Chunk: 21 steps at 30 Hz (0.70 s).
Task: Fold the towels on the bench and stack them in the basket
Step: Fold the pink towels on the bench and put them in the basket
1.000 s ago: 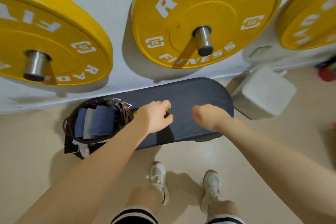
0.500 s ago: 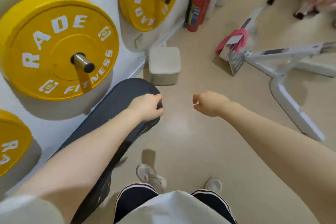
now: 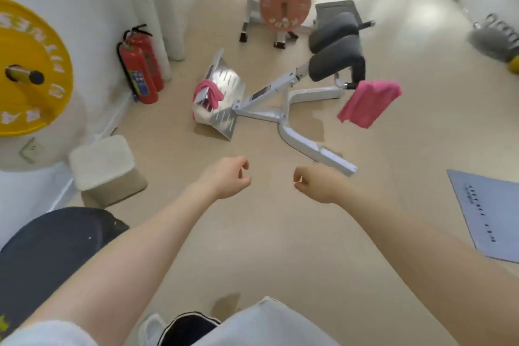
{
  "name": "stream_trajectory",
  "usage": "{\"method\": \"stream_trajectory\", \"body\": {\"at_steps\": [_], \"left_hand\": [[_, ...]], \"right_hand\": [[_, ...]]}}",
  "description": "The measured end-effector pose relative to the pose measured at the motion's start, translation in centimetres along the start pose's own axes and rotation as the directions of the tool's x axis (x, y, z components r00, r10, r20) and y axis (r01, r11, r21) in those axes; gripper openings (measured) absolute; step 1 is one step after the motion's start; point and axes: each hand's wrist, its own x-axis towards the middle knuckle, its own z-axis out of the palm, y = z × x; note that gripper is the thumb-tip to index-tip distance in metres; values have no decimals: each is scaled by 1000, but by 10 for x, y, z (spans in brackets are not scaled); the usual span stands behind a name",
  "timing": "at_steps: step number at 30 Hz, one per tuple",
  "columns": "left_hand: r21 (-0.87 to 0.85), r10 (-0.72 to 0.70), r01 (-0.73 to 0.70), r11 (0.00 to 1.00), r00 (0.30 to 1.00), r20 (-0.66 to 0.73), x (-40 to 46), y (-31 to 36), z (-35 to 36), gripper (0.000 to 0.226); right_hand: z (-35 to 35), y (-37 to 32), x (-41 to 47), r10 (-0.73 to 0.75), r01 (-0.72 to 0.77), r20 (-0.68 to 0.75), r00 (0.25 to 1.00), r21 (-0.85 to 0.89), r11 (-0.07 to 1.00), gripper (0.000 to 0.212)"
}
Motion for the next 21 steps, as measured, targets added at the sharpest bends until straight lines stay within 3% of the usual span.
{"method": "stream_trajectory", "body": {"at_steps": [5, 11, 21], "left_hand": [[26, 140, -140, 990, 990, 11, 73, 89, 0, 30], [105, 253, -263, 959, 962, 101, 180, 148, 10, 31], [178, 341, -388, 904, 908, 245, 429, 211, -20, 33]], "right_hand": [[-25, 103, -2, 159, -139, -116, 980, 163, 977, 25], [-46, 192, 40, 312, -240, -225, 923, 296, 924, 21], [-137, 337, 201, 437, -359, -115, 892, 405, 841, 24]]}}
